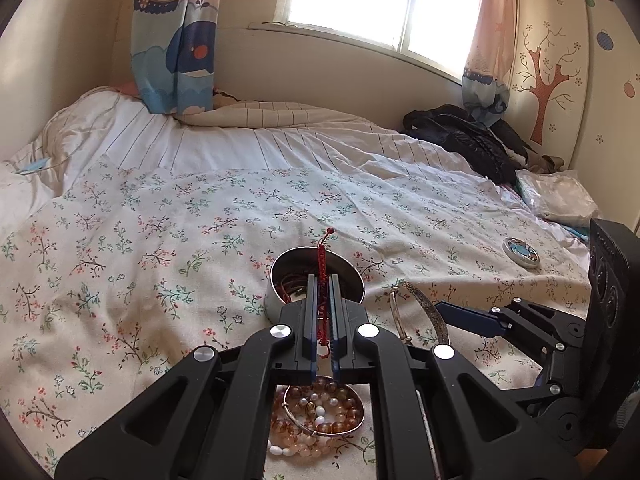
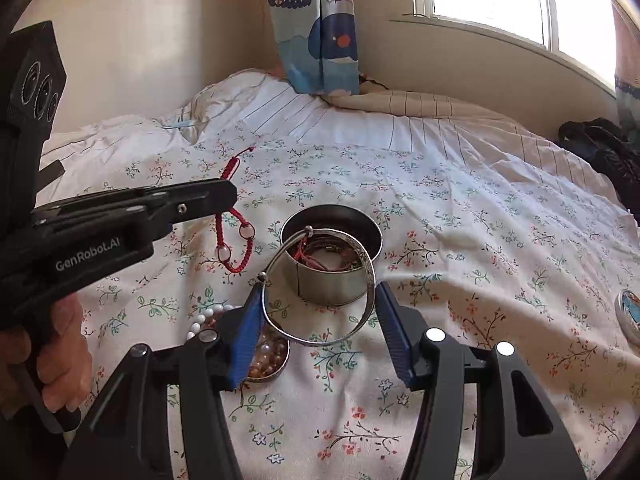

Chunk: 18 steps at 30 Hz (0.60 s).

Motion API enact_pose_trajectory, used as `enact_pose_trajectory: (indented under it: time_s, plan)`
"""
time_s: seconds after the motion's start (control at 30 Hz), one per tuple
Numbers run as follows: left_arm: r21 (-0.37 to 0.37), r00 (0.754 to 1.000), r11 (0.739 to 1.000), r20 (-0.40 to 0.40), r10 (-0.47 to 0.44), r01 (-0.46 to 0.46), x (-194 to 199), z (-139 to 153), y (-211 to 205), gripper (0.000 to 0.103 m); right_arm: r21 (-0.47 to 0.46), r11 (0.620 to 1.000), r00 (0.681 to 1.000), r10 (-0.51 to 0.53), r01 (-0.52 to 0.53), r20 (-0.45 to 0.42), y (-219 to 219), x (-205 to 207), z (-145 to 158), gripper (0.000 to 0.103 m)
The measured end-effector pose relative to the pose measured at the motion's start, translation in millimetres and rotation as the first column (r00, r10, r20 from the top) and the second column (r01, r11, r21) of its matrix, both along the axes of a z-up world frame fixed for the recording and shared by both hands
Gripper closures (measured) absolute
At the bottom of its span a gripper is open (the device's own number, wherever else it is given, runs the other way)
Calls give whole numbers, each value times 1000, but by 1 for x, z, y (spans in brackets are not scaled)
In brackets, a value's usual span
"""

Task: Organize jewelry
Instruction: 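Lower the red cord into the tin and open the left tool while the right tool drops the bangle in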

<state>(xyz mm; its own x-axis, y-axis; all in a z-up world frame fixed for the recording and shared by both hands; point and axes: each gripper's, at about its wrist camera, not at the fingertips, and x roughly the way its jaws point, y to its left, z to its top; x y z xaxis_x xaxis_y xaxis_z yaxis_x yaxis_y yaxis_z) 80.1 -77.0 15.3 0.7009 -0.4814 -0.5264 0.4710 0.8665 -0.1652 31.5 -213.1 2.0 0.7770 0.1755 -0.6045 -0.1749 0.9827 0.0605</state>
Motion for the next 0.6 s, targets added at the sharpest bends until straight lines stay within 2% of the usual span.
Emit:
enact_pose_trajectory:
  time_s: [0.23,0.6]
  plan:
    - [-41,1000,999,-20,-4,3,19,0,-7,98,-34,999,1000,-9,9,14,-3,10,-2,48]
    - [-41,1000,999,-19,-16,15,34,-1,-24,98,-46,999,1000,-16,17,21,-9,23,-4,48]
